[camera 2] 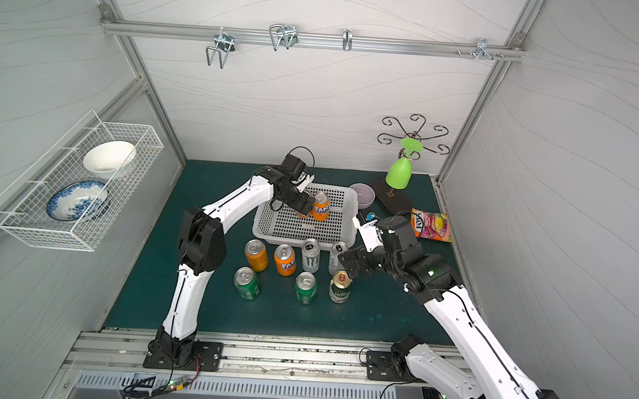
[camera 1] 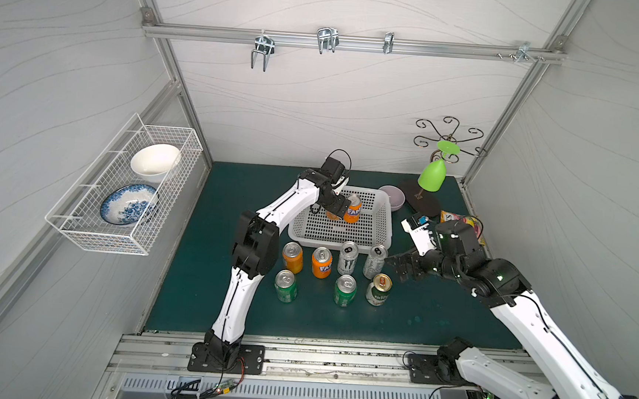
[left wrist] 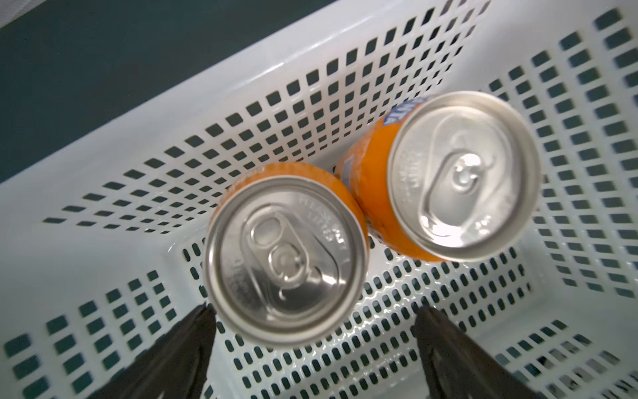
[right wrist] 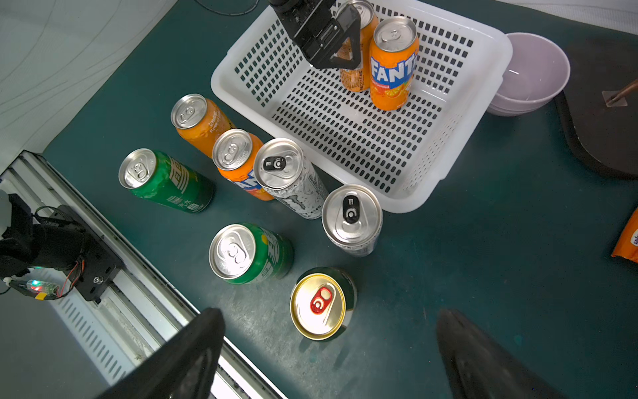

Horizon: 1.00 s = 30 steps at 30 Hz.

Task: Take out the drinks from the basket
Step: Pick up the drink from the basket.

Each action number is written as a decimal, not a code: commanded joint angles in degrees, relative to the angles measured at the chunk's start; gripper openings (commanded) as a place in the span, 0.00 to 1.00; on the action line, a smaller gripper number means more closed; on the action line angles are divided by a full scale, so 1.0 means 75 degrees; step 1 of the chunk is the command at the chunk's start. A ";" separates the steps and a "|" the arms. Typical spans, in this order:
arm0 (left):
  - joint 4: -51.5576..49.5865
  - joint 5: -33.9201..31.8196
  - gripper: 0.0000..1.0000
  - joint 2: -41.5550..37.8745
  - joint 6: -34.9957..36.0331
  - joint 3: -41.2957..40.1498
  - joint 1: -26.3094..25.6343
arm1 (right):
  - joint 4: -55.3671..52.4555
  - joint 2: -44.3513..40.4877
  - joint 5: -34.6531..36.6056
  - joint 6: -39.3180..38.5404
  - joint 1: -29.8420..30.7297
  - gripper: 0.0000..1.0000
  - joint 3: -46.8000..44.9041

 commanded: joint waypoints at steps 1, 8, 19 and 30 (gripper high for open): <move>0.0345 0.0136 0.92 0.0252 0.0280 0.0389 0.0115 | -0.0221 -0.0132 -0.0107 -0.0098 -0.0089 0.99 -0.0057; 0.0618 0.0552 0.89 0.0571 0.0471 0.0580 0.0175 | -0.0280 -0.0057 -0.0089 -0.0146 -0.0196 0.99 -0.0080; 0.0648 0.0595 0.86 0.0932 0.0597 0.1040 0.0175 | -0.0209 0.0042 -0.0172 -0.0171 -0.0247 0.99 -0.0138; 0.0631 0.0577 0.71 0.0686 0.0635 0.0973 0.0175 | -0.0090 0.0120 -0.0202 -0.0170 -0.0370 0.99 -0.0266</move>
